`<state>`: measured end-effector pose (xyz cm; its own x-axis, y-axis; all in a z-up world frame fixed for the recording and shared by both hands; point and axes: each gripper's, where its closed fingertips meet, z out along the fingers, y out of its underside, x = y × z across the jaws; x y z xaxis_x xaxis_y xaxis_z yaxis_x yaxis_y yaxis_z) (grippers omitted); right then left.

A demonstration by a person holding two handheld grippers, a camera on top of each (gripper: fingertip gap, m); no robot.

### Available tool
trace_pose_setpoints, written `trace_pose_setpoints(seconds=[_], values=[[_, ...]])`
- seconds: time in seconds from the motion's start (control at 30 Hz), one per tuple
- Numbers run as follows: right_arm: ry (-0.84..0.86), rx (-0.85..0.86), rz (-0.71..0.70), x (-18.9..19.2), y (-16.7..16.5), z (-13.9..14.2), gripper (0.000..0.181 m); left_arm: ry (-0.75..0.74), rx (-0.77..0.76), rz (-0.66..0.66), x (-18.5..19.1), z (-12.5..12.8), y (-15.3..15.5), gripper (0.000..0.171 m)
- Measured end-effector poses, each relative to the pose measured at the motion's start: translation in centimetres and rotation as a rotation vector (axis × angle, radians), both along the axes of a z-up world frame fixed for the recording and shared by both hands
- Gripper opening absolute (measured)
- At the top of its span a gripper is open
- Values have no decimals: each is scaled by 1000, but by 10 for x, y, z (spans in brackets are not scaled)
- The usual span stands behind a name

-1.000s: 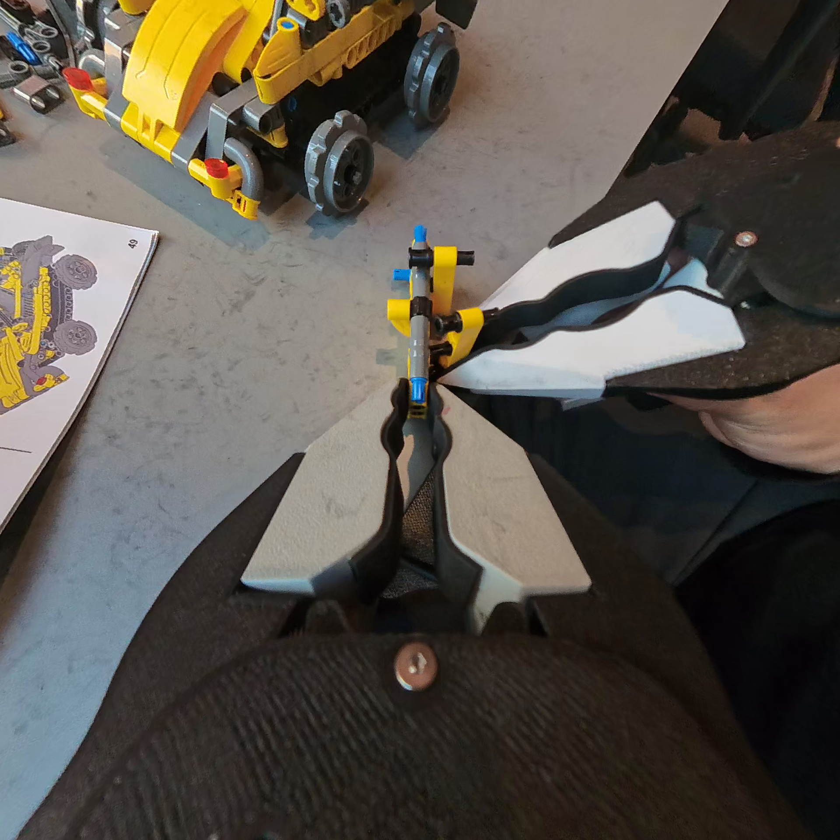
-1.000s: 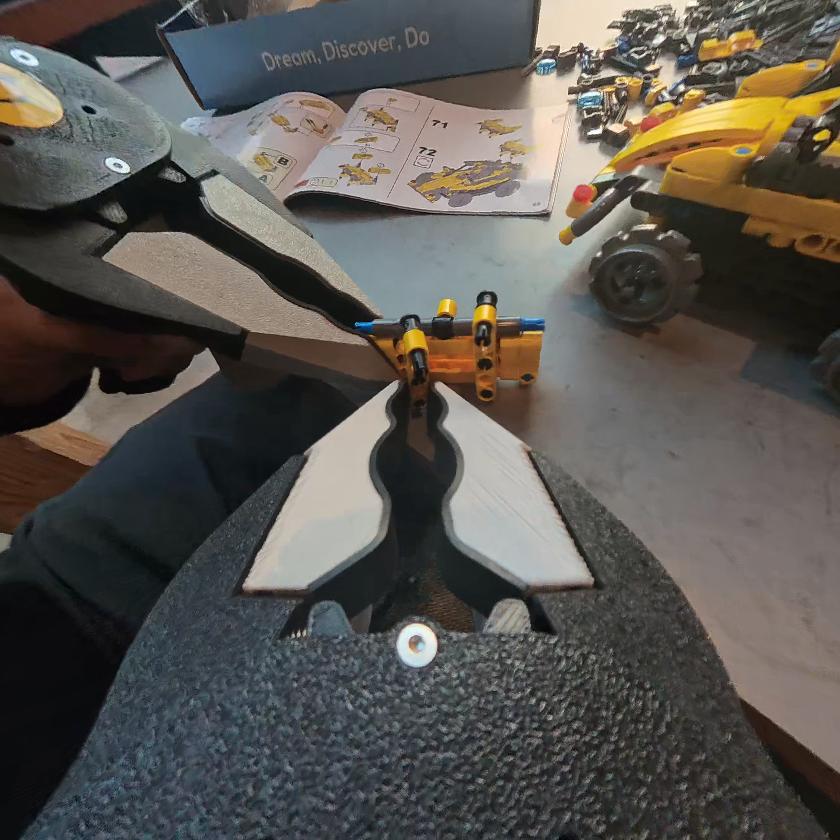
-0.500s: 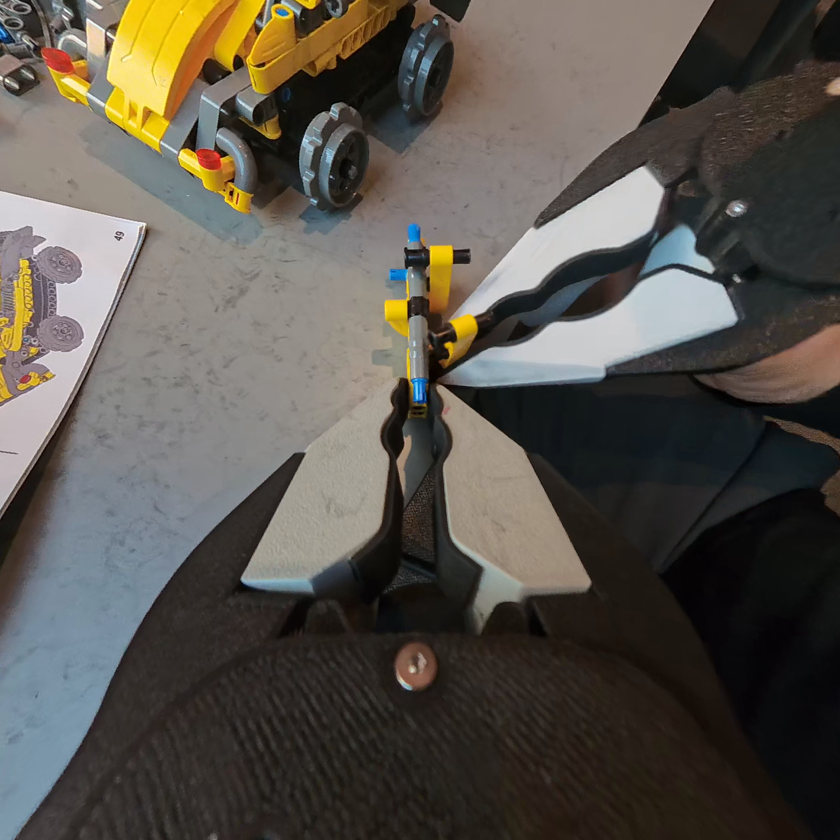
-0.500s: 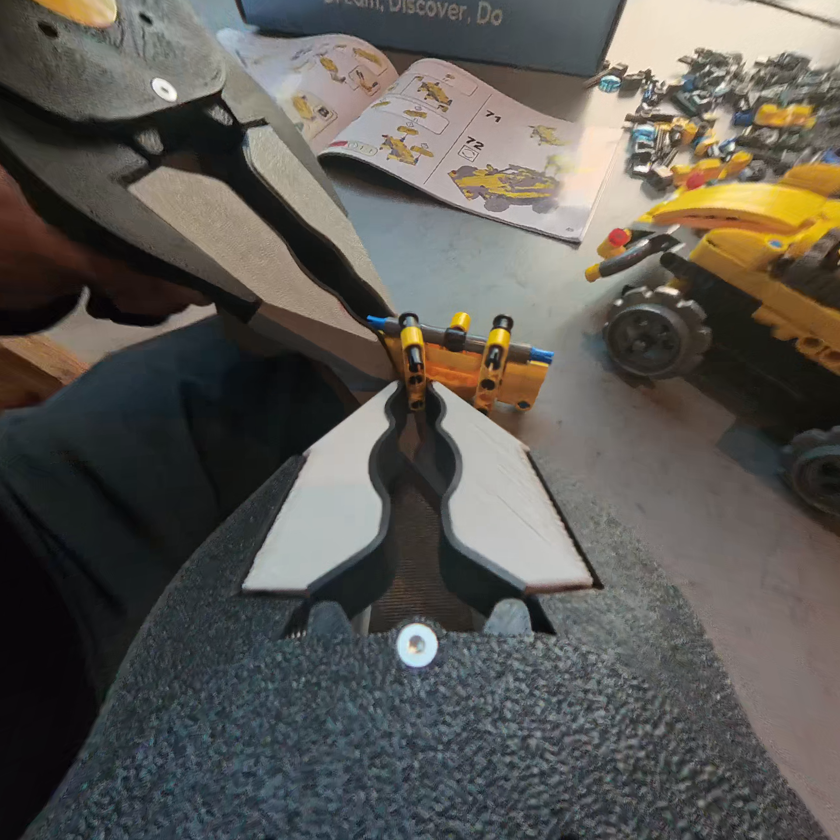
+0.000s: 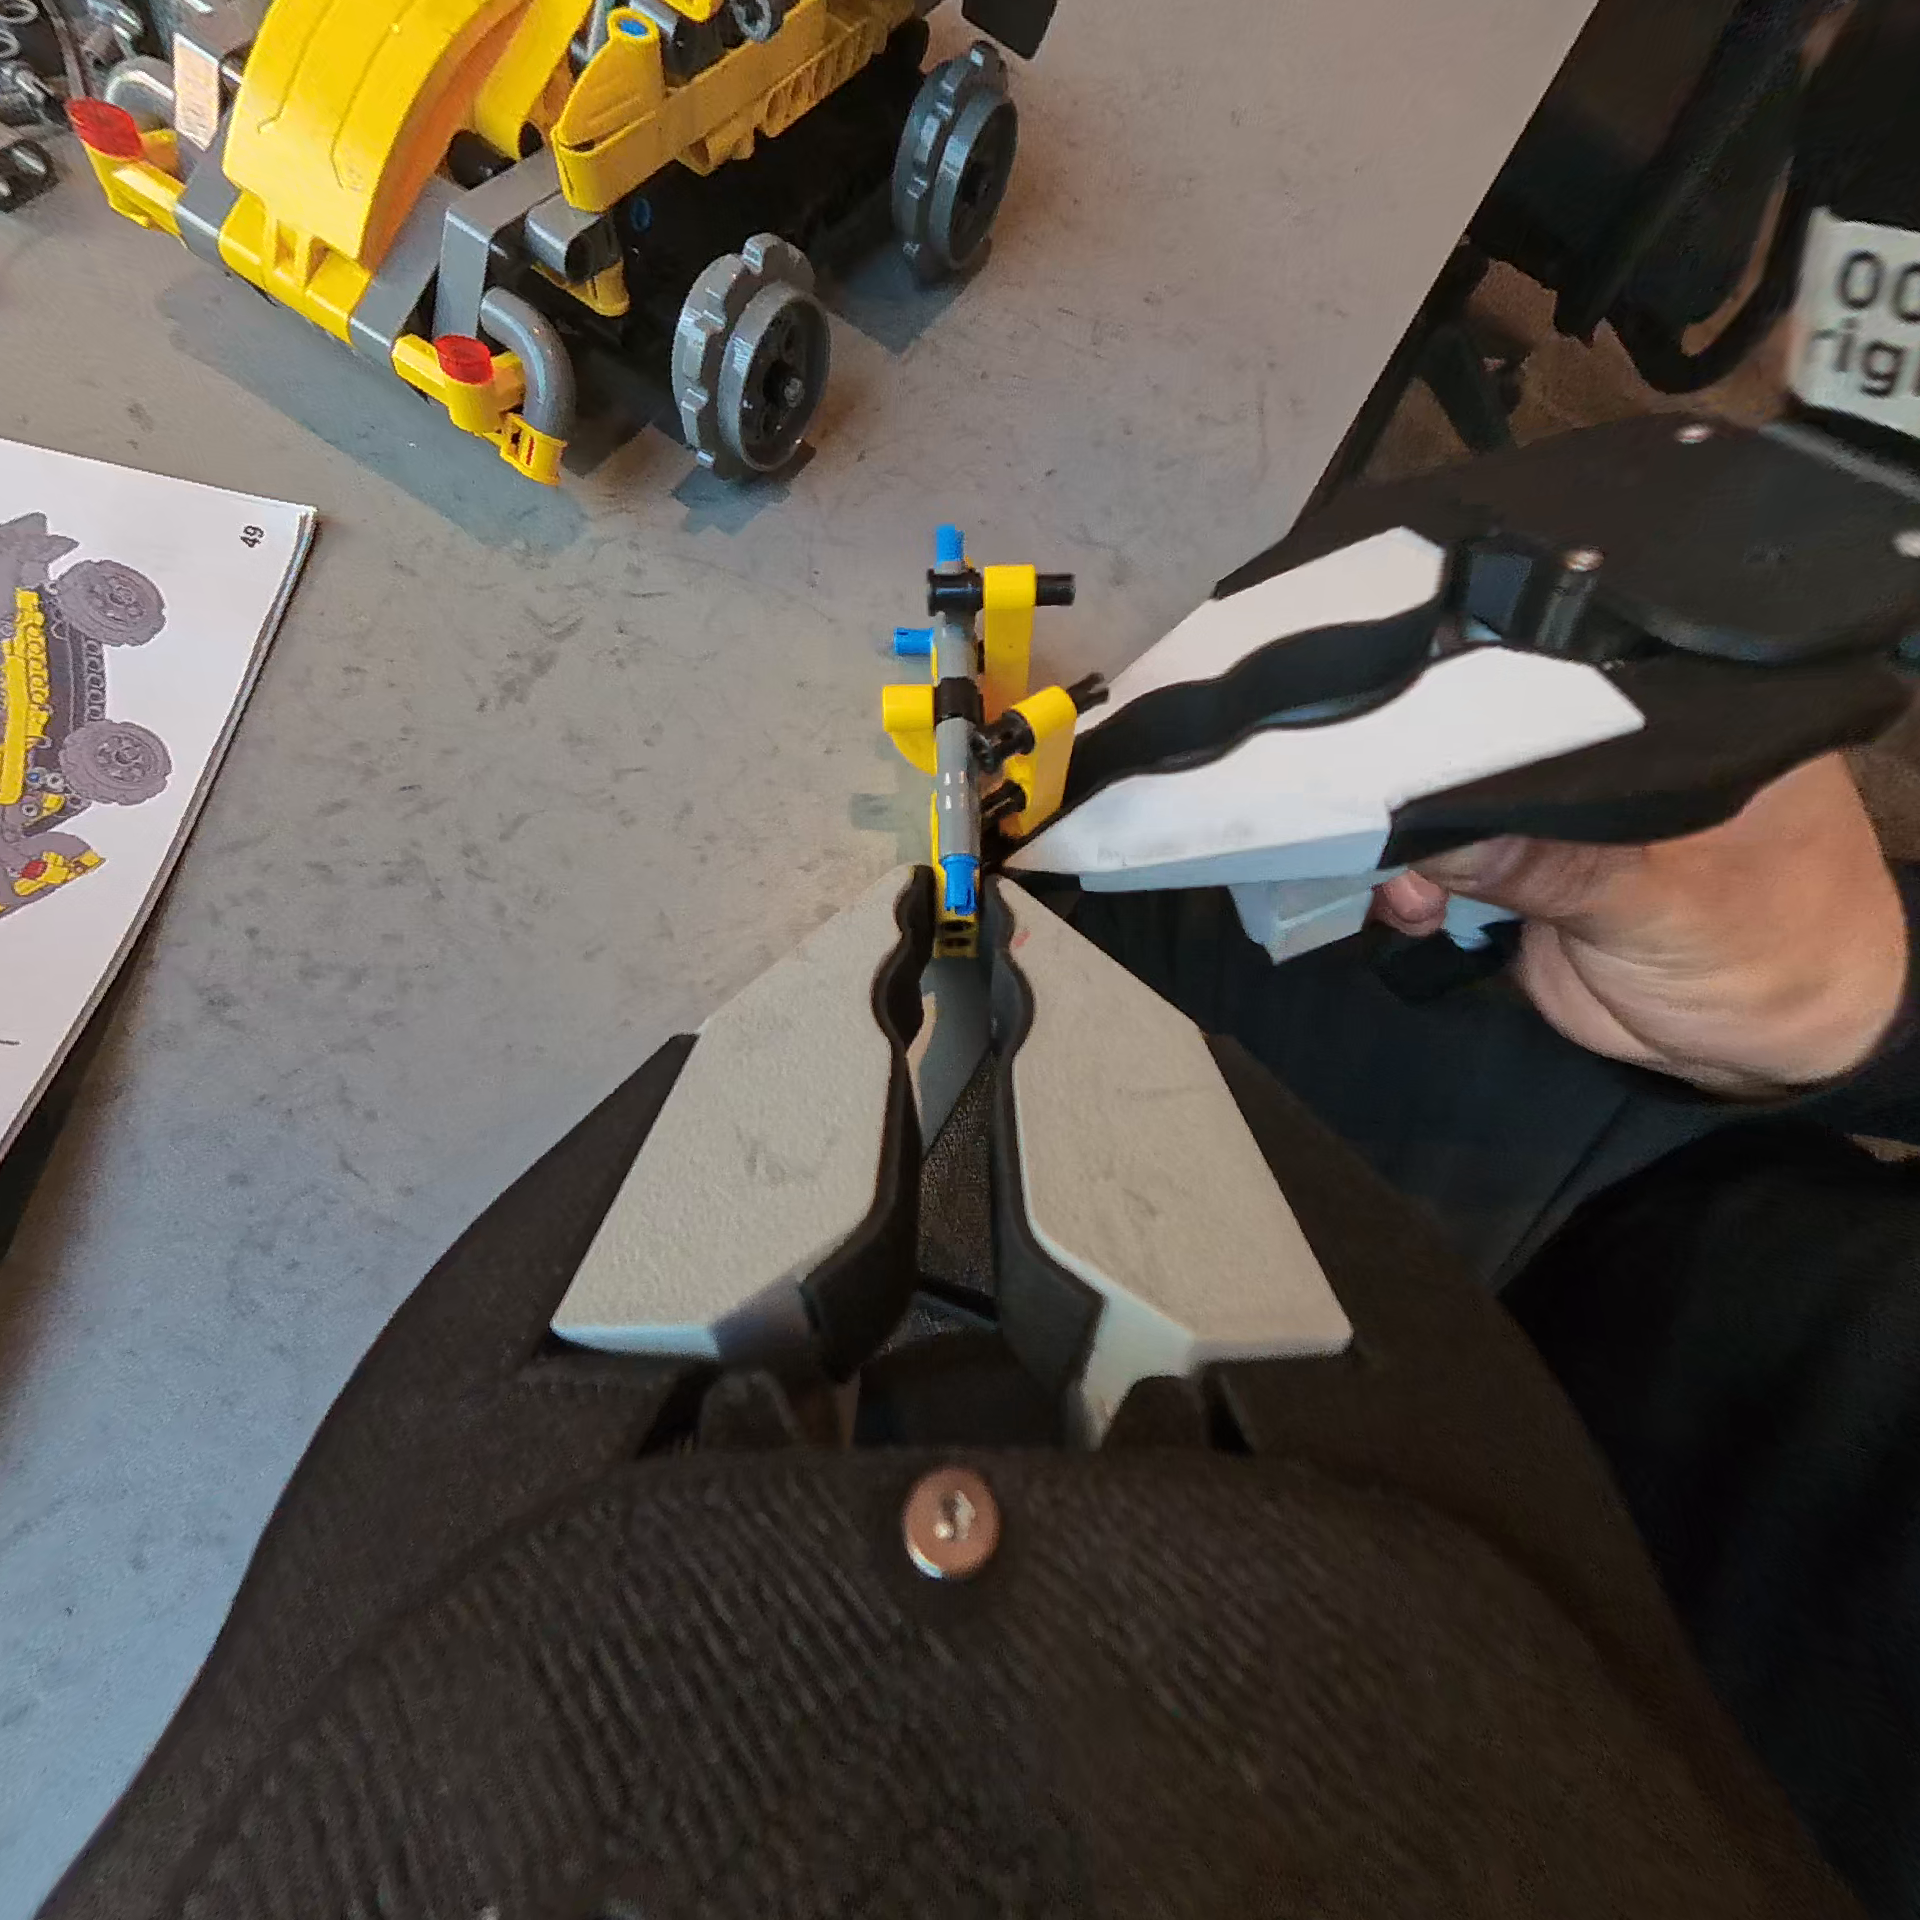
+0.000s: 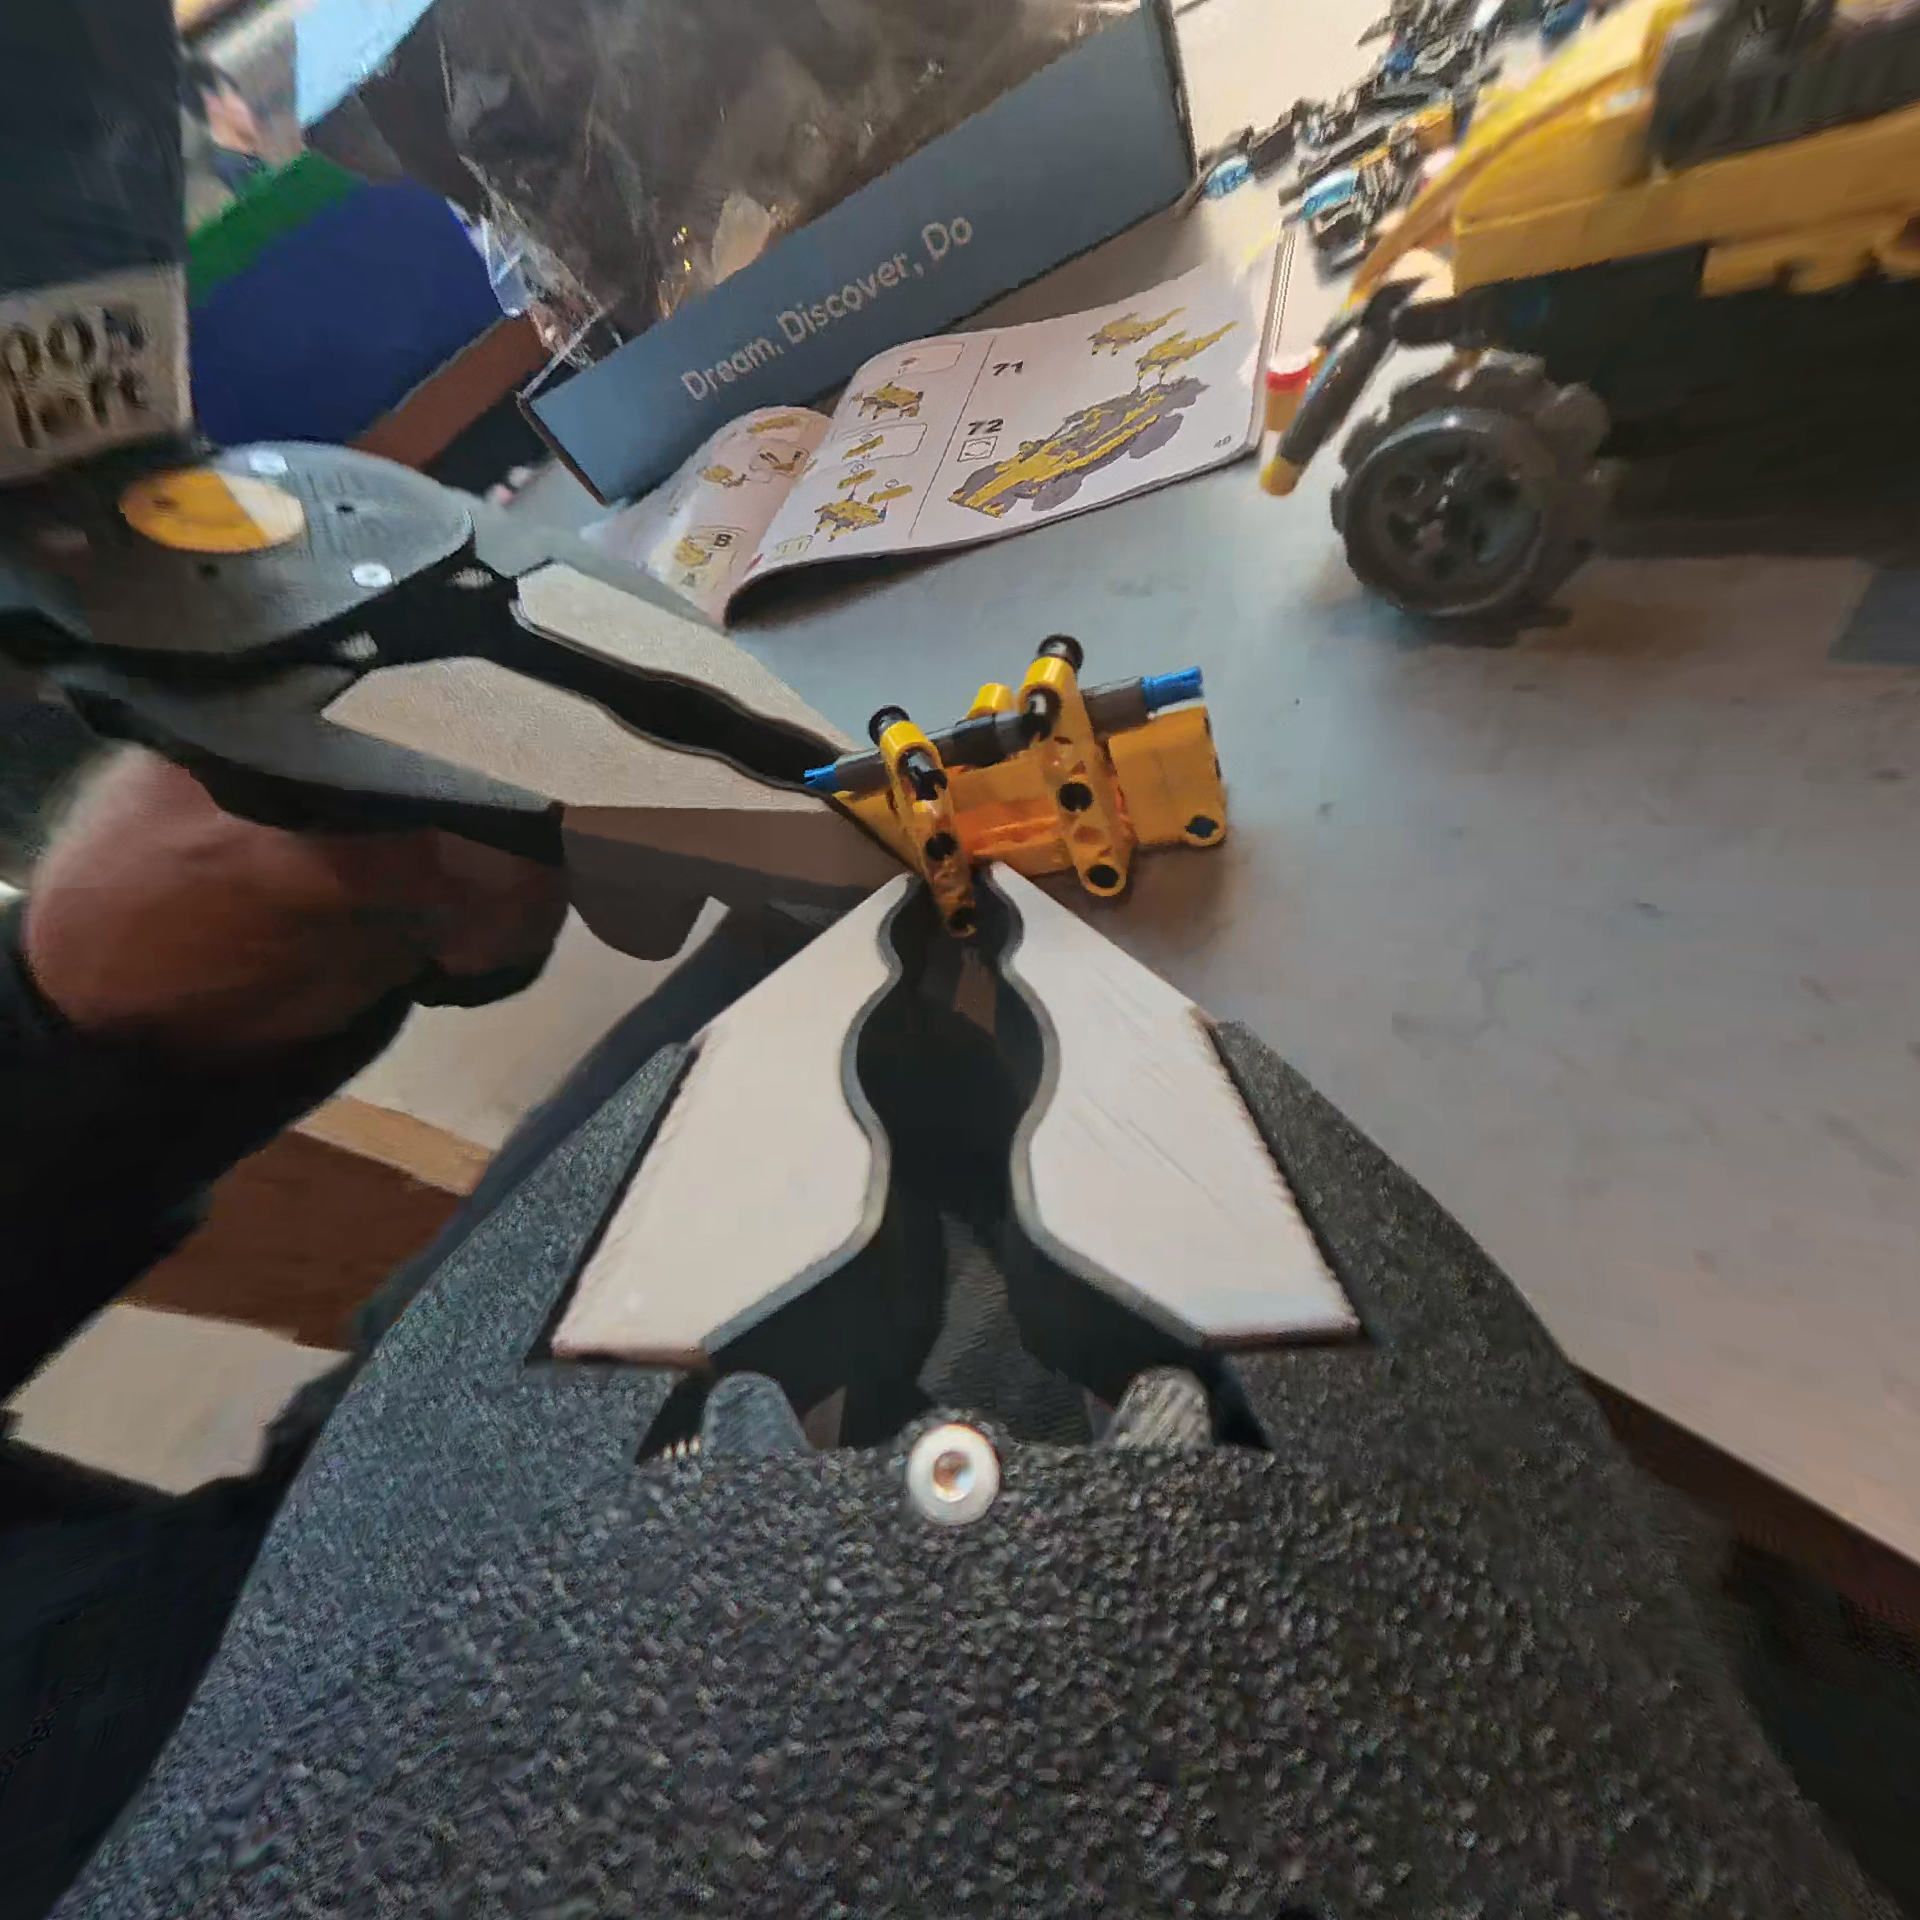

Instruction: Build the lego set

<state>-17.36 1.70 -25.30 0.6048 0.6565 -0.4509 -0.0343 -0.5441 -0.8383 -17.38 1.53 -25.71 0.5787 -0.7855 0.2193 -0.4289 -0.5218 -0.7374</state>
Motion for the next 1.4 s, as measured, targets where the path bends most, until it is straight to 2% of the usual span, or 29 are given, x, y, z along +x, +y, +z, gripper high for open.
trace_pose_setpoints(seconds=[0.1, 0.2, 0.37, 0.53, 0.9, 1.03, 1.17, 1.23, 1.3, 1.4], values=[[-79, 96, -21, -1, -1, -2, 9, 22, 17, -14, -2, 0, 1, 4], [-26, 68, -12, 2, 0, -1, 9, 29, 26, -11, 0, 0, 1, 4], [-144, 134, 10, 0, -1, -2, 9, 59, 48, -20, -1, 0, -1, 5], [-107, 132, 18, 2, -2, -2, 9, 27, 57, -29, -1, 9, -1, 5], [-189, 172, 47, 8, -6, -3, 11, 55, 80, -29, 0, 9, -3, 4], [-248, 203, 61, 8, -7, -3, 8, 69, 105, -17, -8, 15, 1, 15], [-278, 242, 74, 7, -8, -1, 7, 54, 130, -75, -11, 33, 0, 23], [-240, 284, 117, 3, -14, 8, 7, 64, 145, -174, -8, 40, -9, 21], [-240, 324, 191, 0, -22, 14, 7, 65, 181, -305, -5, 48, -25, 17], [-243, 342, 346, -7, -41, 17, 7, 79, 243, -415, -5, 54, -38, 18]])
